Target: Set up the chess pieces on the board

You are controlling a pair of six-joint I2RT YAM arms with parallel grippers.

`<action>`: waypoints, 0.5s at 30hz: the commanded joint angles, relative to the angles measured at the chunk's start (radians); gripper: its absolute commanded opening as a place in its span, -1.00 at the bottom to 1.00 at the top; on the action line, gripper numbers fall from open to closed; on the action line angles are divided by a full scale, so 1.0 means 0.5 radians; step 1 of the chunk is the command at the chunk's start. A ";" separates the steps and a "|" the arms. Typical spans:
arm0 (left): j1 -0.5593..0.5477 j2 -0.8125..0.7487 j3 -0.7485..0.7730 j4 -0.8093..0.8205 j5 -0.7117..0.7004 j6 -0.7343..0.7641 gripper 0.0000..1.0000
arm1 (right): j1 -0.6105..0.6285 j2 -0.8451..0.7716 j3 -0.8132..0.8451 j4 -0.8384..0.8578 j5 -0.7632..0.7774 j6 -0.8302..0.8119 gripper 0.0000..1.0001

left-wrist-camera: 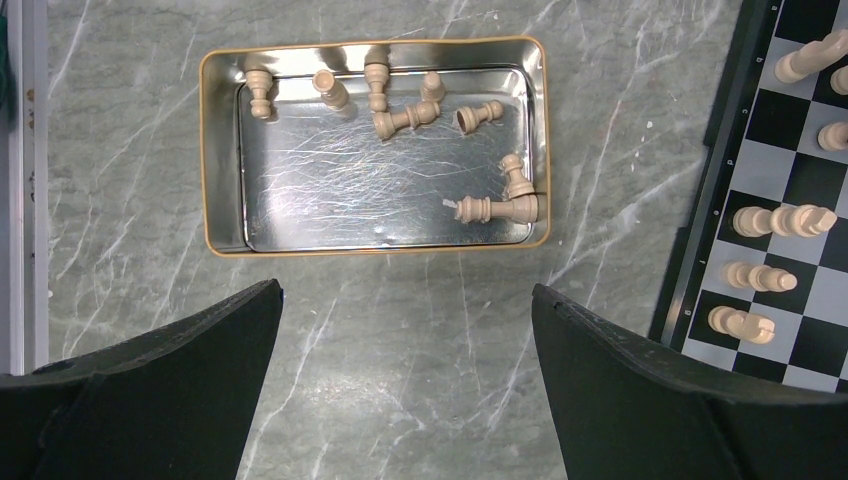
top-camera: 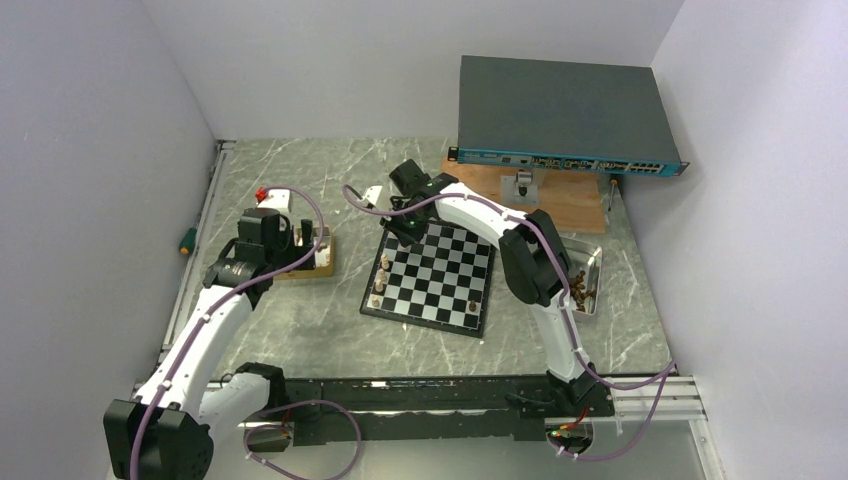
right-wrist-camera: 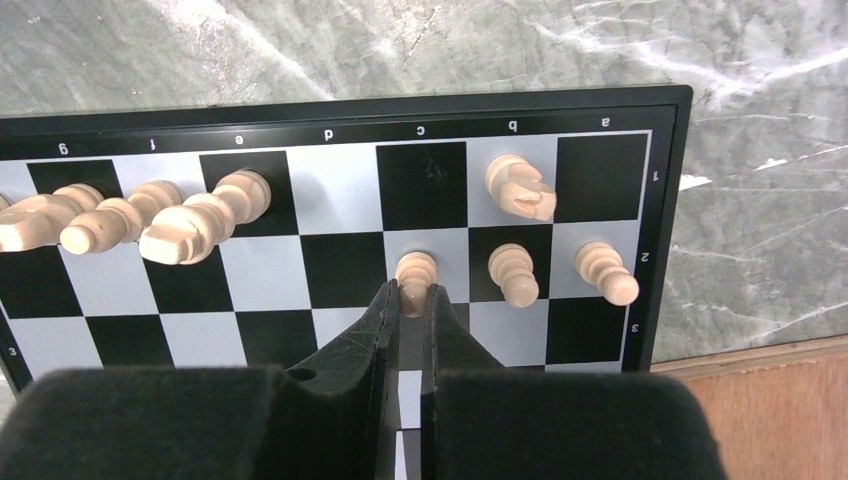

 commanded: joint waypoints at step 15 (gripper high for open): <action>0.012 0.012 0.071 0.072 0.034 -0.024 0.99 | -0.010 0.051 0.116 -0.058 -0.022 0.021 -0.72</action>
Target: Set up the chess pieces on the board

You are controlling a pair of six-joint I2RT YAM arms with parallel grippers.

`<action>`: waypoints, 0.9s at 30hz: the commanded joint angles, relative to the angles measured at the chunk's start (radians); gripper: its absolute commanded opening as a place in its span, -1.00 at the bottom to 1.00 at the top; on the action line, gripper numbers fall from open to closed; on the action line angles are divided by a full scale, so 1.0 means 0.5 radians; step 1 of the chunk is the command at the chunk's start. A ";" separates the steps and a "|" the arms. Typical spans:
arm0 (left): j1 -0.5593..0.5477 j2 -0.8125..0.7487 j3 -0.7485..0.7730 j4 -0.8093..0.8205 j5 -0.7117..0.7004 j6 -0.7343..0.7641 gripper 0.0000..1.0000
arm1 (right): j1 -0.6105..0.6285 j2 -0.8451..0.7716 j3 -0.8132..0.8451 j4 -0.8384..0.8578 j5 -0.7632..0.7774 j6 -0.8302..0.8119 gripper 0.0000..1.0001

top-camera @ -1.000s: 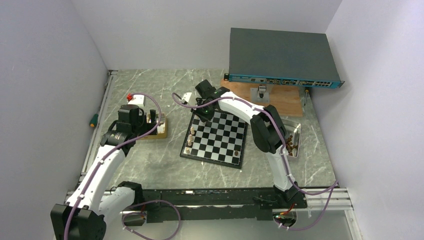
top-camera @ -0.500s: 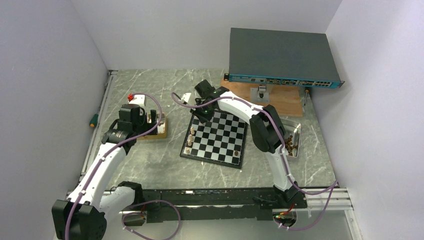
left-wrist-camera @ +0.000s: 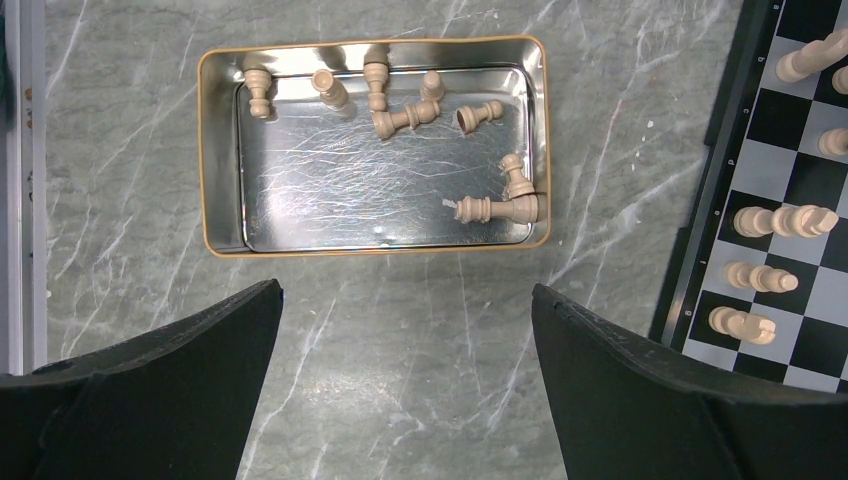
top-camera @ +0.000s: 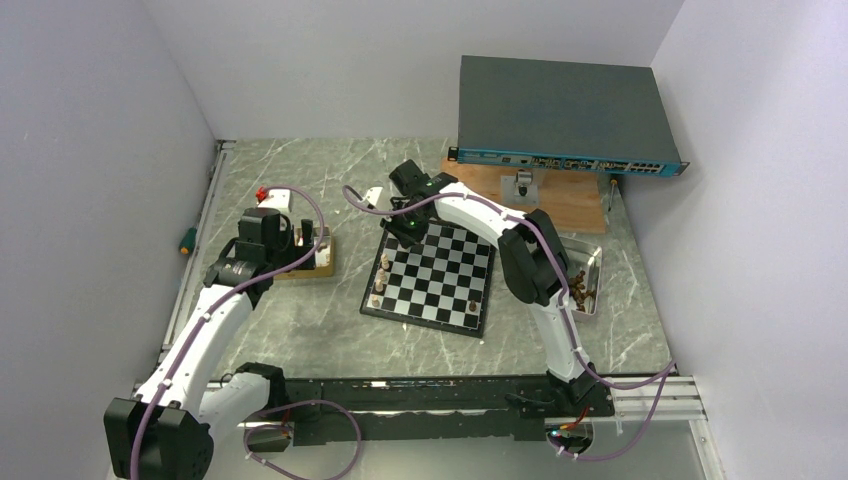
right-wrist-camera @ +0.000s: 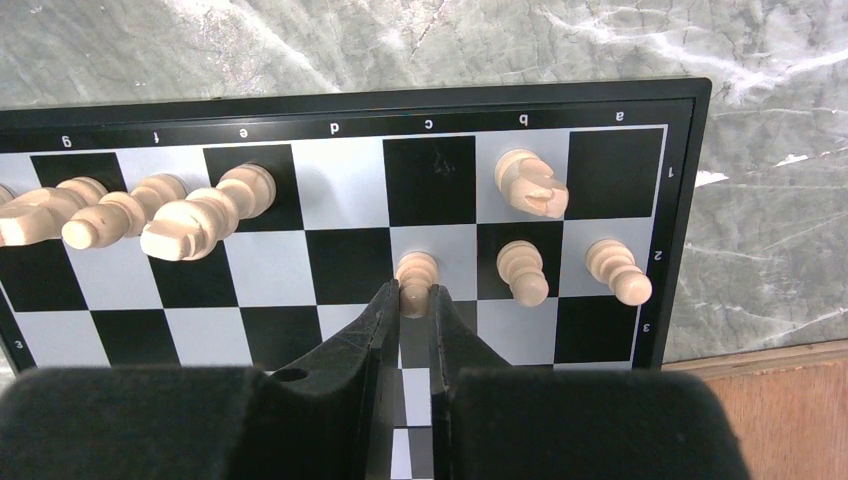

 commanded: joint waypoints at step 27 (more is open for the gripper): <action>0.025 -0.026 0.052 0.060 0.048 0.020 0.99 | -0.007 0.048 0.085 0.055 0.098 0.082 -0.50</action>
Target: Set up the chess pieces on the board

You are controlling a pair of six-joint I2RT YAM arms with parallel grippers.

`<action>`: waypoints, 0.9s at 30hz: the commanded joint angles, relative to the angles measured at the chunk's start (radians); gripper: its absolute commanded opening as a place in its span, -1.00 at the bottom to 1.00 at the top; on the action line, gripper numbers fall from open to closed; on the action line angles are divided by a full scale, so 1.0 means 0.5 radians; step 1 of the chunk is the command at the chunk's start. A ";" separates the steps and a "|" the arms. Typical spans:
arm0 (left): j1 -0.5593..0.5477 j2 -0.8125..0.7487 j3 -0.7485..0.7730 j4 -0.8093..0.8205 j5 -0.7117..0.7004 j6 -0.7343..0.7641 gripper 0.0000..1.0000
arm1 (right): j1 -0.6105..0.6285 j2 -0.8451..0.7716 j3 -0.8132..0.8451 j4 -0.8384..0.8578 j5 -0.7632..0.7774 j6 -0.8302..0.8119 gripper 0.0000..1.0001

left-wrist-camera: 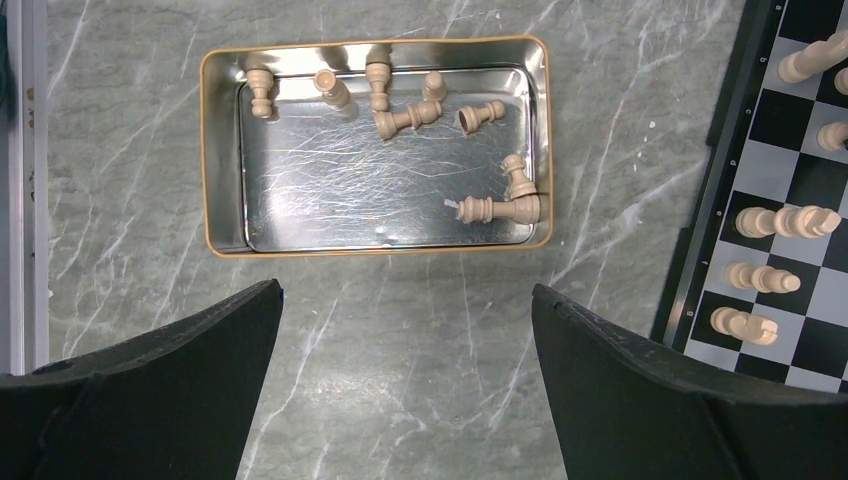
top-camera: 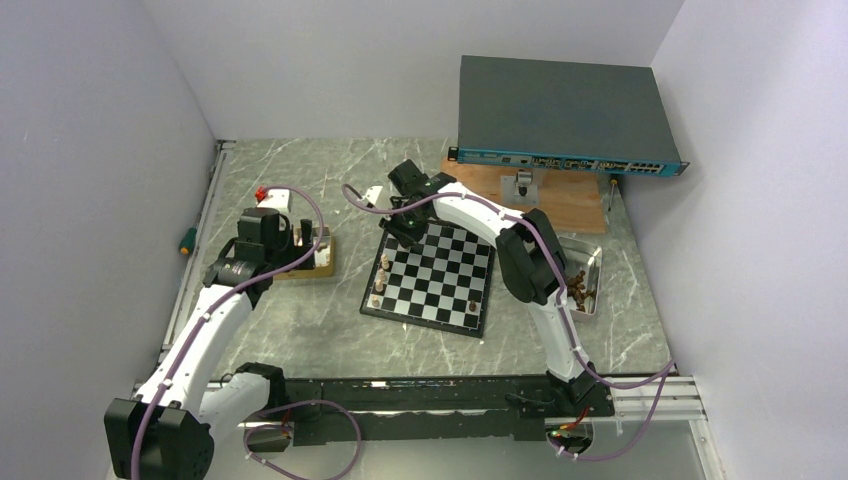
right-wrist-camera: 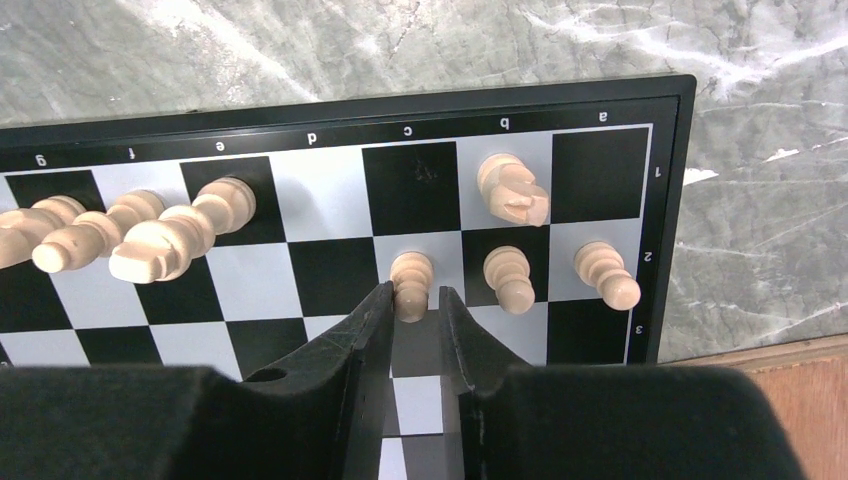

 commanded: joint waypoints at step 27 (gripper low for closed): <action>0.285 0.229 0.191 0.083 0.593 -0.042 0.99 | -0.001 -0.422 0.024 -0.180 -0.293 -0.099 0.39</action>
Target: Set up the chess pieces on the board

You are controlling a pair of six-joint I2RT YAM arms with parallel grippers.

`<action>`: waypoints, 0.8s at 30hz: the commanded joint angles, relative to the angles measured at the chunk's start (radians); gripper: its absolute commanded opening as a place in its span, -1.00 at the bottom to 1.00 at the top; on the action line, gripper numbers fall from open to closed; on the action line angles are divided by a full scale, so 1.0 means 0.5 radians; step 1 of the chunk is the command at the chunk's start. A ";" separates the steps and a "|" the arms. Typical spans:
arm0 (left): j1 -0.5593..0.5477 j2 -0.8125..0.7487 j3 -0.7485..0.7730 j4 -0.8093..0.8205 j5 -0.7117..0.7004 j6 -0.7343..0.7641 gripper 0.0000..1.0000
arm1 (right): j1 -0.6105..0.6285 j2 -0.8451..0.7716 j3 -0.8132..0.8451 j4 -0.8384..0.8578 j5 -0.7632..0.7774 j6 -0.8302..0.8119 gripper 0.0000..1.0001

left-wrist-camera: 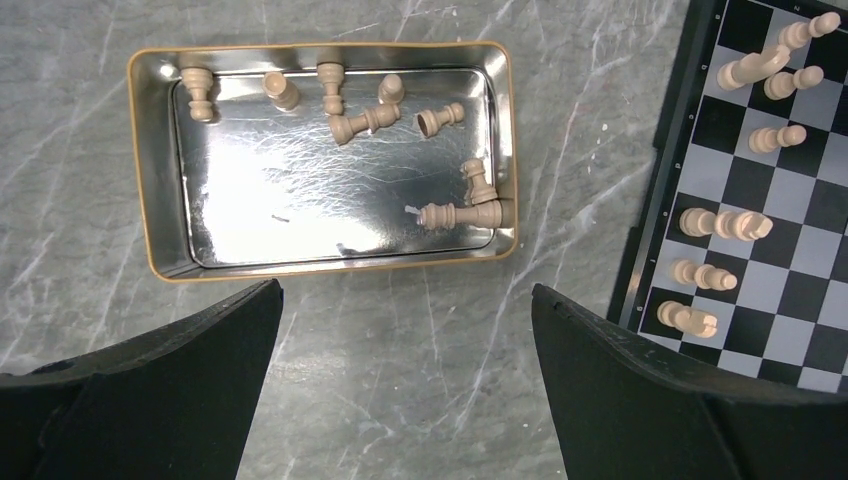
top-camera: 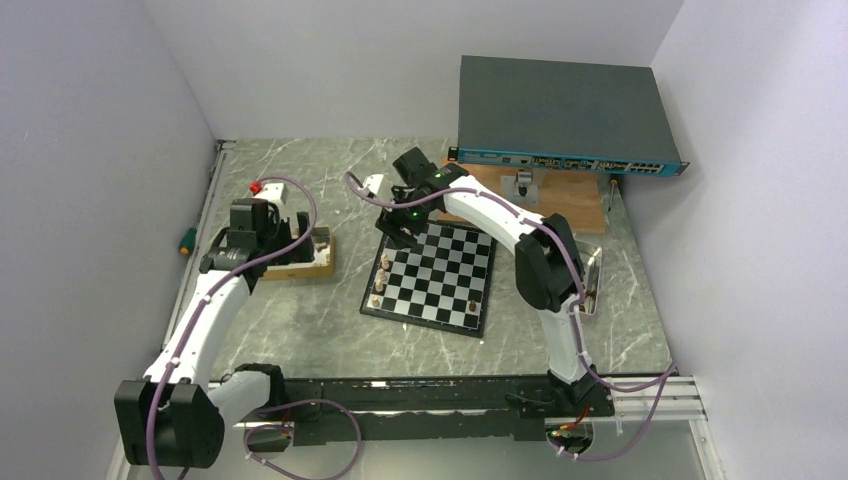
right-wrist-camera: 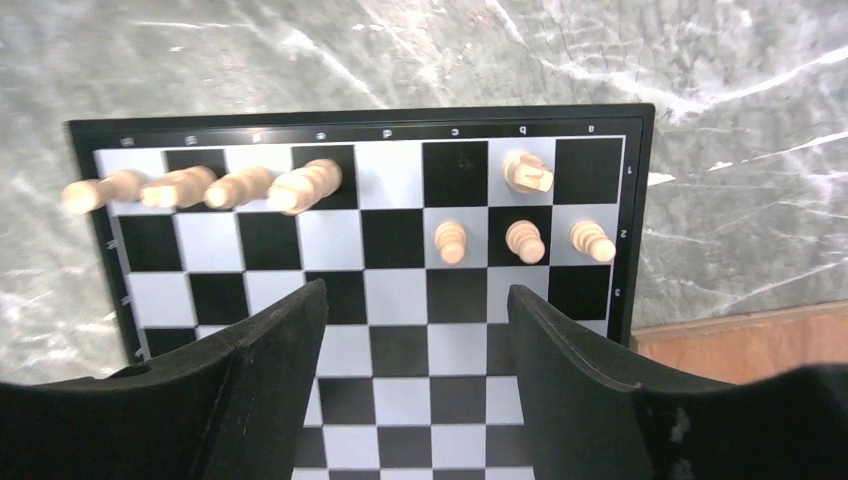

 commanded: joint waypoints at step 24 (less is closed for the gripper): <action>0.460 1.029 0.463 0.246 0.836 -0.025 0.30 | 0.073 -0.347 0.049 -0.407 -0.788 -0.372 0.40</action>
